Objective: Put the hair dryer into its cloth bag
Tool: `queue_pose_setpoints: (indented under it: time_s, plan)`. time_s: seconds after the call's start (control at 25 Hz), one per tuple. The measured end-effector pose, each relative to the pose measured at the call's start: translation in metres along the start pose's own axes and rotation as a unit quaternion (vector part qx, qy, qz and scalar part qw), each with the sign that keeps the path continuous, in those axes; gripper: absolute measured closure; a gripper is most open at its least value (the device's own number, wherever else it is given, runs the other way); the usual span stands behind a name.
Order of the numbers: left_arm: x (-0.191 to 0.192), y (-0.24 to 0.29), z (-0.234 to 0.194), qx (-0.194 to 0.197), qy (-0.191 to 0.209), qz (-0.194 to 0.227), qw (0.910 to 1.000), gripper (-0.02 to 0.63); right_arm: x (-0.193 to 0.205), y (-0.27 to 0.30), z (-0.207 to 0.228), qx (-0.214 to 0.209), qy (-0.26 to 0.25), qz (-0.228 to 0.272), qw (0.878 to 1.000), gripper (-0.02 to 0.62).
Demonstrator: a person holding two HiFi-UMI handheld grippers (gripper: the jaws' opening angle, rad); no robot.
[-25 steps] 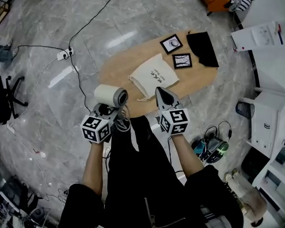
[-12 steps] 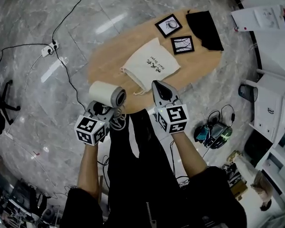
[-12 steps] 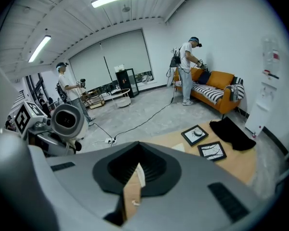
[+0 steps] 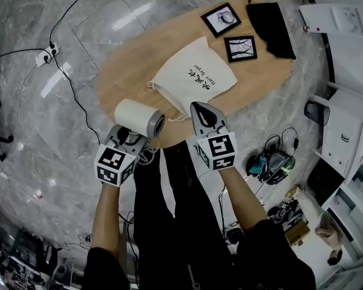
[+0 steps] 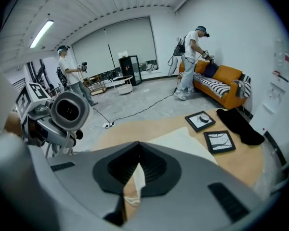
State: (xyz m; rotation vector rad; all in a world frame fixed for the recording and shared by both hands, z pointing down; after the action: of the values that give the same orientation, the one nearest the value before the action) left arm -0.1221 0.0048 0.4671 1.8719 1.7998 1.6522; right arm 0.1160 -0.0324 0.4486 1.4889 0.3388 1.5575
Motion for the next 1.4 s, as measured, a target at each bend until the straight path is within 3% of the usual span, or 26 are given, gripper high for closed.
queue_pose_setpoints:
  time_s: [0.16,0.4,0.48,0.6,0.84,0.96,1.04,1.16,1.4]
  plan:
    - [0.017,0.02,-0.013,0.004,0.033,-0.031,0.999,0.425,0.026,0.03,0.008,0.02,-0.017,-0.049,0.998,0.584]
    - [0.047,0.044,-0.021,0.027,0.066,-0.062,0.9955,0.425,0.054,0.053,0.007,0.027,-0.034,-0.063,0.997,0.571]
    - [0.051,0.051,-0.022,0.029,0.069,-0.065,0.9951,0.425,0.059,0.058,0.008,0.024,-0.038,-0.067,0.997,0.557]
    - [0.056,0.059,-0.023,0.027,0.07,-0.062,0.9953,0.425,0.063,0.068,0.008,0.017,-0.057,-0.082,0.995,0.468]
    - [0.072,0.061,-0.028,0.024,0.064,-0.066,0.9955,0.426,0.081,0.08,0.004,0.011,-0.089,-0.123,0.988,0.445]
    - [0.075,0.059,-0.03,0.021,0.058,-0.069,0.9957,0.426,0.087,0.082,0.007,0.033,-0.104,-0.139,0.984,0.449]
    - [0.073,0.057,-0.032,0.014,0.061,-0.07,0.9956,0.426,0.087,0.082,0.011,0.043,-0.095,-0.133,0.986,0.497]
    - [0.068,0.052,-0.032,-0.001,0.071,-0.075,0.9947,0.426,0.08,0.079,0.011,0.028,-0.068,-0.104,0.992,0.535]
    - [0.06,0.049,-0.035,-0.014,0.108,-0.111,0.9878,0.428,0.058,0.069,0.0,-0.009,-0.037,-0.084,0.996,0.546]
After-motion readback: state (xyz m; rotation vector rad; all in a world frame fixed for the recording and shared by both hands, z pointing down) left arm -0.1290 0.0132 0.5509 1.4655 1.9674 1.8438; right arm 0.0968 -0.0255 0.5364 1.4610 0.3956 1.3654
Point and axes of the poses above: the fingertips, and each gripper's own axes: y forward along the fingers, z to its right, x out of its underside, the point moved 9 cm from there along -y, backward along the fingers, and after that the axes turned 7 degrees about y, right-handed, at the moved point
